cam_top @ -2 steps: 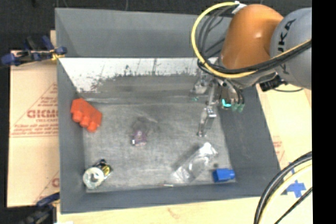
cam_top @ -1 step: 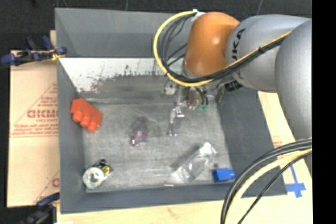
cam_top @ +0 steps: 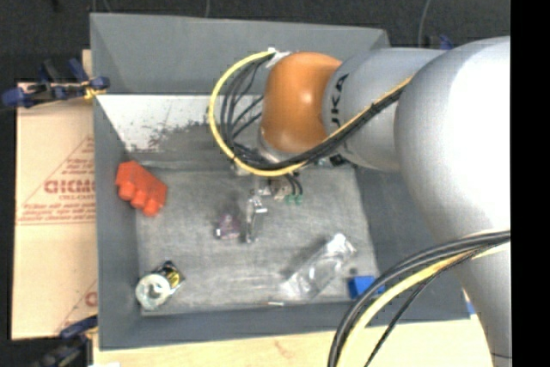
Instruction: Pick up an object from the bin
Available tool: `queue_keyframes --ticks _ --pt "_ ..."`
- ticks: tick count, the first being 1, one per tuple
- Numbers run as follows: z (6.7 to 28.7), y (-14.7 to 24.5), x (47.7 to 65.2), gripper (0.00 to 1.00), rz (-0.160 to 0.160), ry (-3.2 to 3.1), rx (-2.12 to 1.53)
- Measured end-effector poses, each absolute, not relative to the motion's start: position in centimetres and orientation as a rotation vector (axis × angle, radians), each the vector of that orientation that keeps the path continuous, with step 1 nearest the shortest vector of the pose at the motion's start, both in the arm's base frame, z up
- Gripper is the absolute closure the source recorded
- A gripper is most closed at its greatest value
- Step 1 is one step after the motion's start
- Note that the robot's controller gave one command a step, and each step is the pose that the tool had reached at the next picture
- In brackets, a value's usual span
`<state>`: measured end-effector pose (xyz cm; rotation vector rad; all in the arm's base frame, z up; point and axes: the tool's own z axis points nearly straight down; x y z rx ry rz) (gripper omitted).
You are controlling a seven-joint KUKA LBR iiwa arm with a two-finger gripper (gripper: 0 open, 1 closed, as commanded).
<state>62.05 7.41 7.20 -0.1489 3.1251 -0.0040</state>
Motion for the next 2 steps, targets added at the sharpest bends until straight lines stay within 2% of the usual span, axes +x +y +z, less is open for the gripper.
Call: queue_keyframes --ticks 1,2 --pt "7.69 10.32 58.18 0.00 0.006 3.128 0.069" --pt "7.75 10.26 58.32 1.00 0.005 3.125 0.068"
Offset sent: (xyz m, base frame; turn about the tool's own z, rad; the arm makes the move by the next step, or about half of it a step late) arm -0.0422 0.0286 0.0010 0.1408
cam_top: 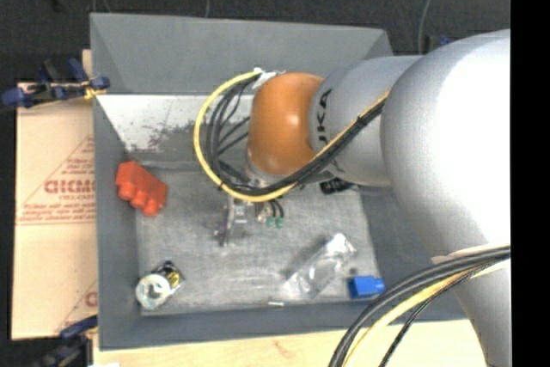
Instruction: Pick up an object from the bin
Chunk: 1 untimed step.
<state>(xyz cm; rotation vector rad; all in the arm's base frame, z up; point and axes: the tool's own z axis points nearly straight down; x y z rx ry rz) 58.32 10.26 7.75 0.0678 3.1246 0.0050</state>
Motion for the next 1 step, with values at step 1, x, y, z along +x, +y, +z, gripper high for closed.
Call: queue_keyframes --ticks 1 --pt "24.77 9.08 57.79 1.00 -0.002 3.112 -0.329"
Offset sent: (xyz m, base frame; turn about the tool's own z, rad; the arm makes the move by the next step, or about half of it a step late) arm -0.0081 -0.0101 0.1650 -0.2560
